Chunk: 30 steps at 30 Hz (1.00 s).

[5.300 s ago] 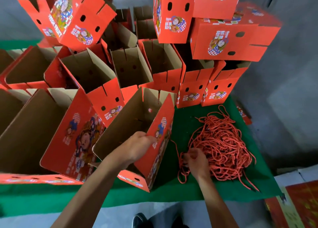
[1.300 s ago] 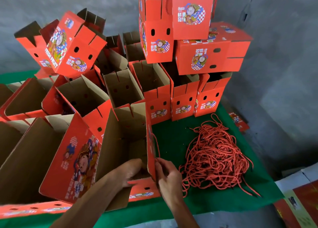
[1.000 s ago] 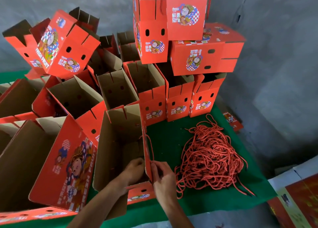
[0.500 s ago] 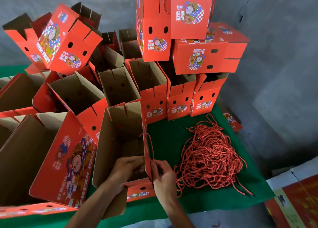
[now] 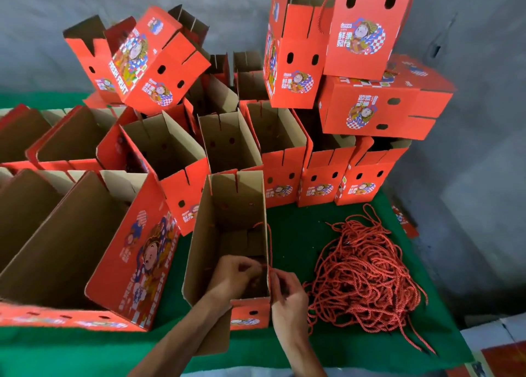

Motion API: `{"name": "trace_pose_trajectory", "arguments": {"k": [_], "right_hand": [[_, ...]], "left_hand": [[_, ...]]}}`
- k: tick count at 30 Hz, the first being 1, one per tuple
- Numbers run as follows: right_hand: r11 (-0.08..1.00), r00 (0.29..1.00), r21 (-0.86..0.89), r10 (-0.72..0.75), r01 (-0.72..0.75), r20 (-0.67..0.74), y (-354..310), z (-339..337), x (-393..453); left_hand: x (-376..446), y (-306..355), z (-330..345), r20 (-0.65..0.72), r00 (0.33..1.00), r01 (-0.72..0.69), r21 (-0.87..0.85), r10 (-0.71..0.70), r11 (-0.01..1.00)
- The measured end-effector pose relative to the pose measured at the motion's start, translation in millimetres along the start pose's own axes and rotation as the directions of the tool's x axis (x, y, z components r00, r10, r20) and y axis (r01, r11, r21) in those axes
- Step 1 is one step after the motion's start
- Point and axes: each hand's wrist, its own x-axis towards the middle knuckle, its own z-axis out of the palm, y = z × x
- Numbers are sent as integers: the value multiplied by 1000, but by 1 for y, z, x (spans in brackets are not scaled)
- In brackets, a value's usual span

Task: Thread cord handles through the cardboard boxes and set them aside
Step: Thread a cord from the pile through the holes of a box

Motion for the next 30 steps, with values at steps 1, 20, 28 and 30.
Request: {"name": "trace_pose_trajectory", "arguments": {"k": [1,20,28,30], "right_hand": [[1000,1000,0,-6,6,-1,0,0,0],[999,1000,38,18,-19,17,-5,1,-1],[999,999,37,32,-32,13,-6,2,-1],[1000,1000,2,4,-4,27,-5,1,-1]], "left_hand": [[1,-1,0,-1,1000,-18,31,18,999],[-1,0,2,31,971,-237,270,237,933],[-1,-1,-2,36,953,-298,295,301,908],[-2,1,-6,42,935,-344,335,351,877]]}}
